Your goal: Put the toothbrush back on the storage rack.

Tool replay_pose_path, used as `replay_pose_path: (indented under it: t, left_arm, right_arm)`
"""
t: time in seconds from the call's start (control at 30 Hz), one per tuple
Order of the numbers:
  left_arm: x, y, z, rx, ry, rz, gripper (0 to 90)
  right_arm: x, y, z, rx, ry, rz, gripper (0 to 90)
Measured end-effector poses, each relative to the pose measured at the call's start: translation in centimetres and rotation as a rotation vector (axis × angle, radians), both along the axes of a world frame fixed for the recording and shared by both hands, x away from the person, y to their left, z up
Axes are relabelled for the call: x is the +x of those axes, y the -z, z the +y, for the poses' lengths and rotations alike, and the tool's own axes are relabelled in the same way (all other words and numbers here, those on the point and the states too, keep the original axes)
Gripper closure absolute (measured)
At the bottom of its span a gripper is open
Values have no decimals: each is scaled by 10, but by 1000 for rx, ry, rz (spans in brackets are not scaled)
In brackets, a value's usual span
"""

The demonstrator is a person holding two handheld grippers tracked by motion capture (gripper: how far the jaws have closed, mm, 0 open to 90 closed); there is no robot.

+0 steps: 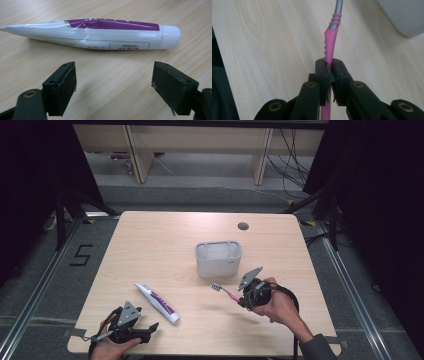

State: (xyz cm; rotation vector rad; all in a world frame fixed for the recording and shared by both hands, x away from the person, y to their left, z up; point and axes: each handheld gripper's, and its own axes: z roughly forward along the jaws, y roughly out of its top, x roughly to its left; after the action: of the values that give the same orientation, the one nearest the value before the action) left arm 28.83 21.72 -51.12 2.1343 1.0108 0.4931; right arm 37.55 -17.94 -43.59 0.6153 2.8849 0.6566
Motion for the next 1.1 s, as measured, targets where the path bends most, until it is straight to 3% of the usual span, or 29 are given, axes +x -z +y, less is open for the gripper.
replay_pose_path:
  t: [0.13, 0.23, 0.27, 0.43, 0.57, 0.63, 0.7, 1.0, 1.03, 1.1]
  left_arm:
    - [0, 0, 0, -9, -4, 0, 195]
    - [0, 0, 0, -6, -6, -2, 194]
    - [0, 0, 0, -7, -6, -1, 195]
    - [0, 0, 0, -9, -6, -4, 194]
    - [0, 1, 0, -16, -4, -7, 194]
    - [0, 0, 0, -10, -4, -4, 195]
    - [0, 1, 0, -10, -4, -4, 195]
    - [0, 1, 0, 0, -7, 1, 195]
    - [0, 2, -1, -21, -16, -8, 194]
    - [0, 1, 0, -17, -8, -5, 194]
  right_arm:
    - [2, -9, -4, 73, 30, -21, 843]
    - [6, -14, -5, 118, 12, -51, 843]
    - [4, -16, -4, 124, 39, -49, 843]
    - [13, -23, -6, 188, 44, -93, 843]
    - [18, -30, -7, 258, 88, -94, 844]
    - [23, -31, -7, 292, 77, -112, 843]
    - [24, -32, -7, 310, 90, -98, 843]
    - [40, -44, -12, 436, 152, -148, 843]
    - [43, -46, -12, 447, 150, -159, 844]
    - [49, -50, -13, 465, 161, -163, 843]
